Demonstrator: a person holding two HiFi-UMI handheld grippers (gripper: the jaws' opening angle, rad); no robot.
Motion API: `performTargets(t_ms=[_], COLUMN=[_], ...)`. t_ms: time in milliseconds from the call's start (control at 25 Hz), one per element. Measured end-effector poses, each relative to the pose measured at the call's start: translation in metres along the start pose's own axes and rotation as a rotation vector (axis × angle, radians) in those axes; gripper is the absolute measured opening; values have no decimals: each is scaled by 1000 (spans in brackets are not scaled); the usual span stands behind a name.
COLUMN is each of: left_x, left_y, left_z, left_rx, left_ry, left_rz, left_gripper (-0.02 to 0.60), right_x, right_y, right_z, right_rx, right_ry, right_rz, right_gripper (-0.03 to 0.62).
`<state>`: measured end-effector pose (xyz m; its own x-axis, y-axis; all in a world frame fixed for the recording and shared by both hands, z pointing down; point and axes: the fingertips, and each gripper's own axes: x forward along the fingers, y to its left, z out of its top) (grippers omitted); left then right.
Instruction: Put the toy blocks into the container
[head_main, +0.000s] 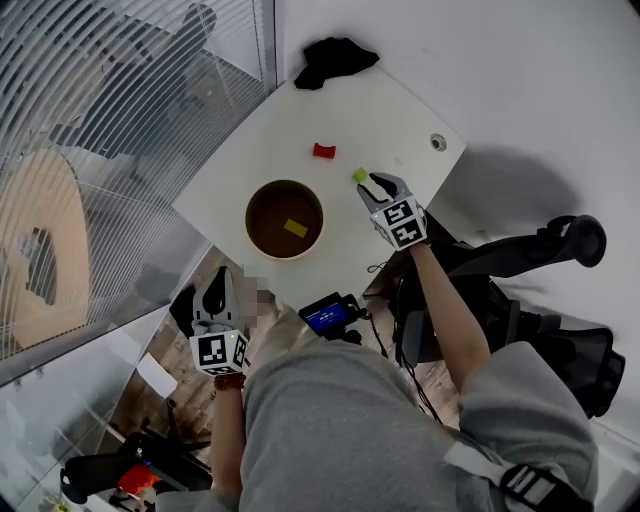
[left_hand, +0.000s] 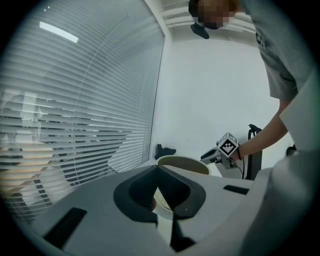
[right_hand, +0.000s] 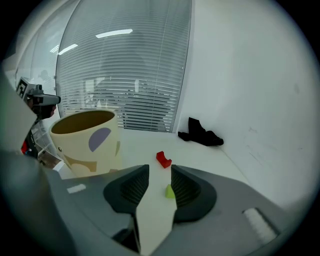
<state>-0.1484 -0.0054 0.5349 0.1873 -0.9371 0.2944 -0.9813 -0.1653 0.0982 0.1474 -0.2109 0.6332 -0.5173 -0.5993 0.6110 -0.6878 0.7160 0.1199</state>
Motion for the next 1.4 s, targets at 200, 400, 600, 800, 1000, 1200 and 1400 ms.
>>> performTargets(t_ms=[200, 400, 600, 800, 1000, 1200, 1400], left_x=[4, 2, -1, -2, -3, -6, -9], left_y=[-2, -3, 1, 0, 0, 2, 3], left_z=[-2, -8, -17, -19, -23, -25, -30], left_rx=[10, 12, 10, 13, 11, 2, -8], left_ry=[15, 36, 60, 70, 82, 88, 100], left_rz=[-4, 0, 16, 21, 30, 47, 57], left_gripper=[8, 8, 8, 8, 8, 8, 8], right_x=[11, 24, 38, 50, 58, 65, 75], right_y=[-10, -17, -20, -26, -30, -33, -35], right_z=[-12, -23, -39, -53, -64, -74, -79], right_rx=[-14, -24, -37, -38, -23, -13, 4], right_ry=[41, 68, 128, 168, 204, 241, 264], right_rz=[1, 13, 33, 45, 46, 50, 51], right_gripper=[144, 144, 144, 144, 144, 144, 146])
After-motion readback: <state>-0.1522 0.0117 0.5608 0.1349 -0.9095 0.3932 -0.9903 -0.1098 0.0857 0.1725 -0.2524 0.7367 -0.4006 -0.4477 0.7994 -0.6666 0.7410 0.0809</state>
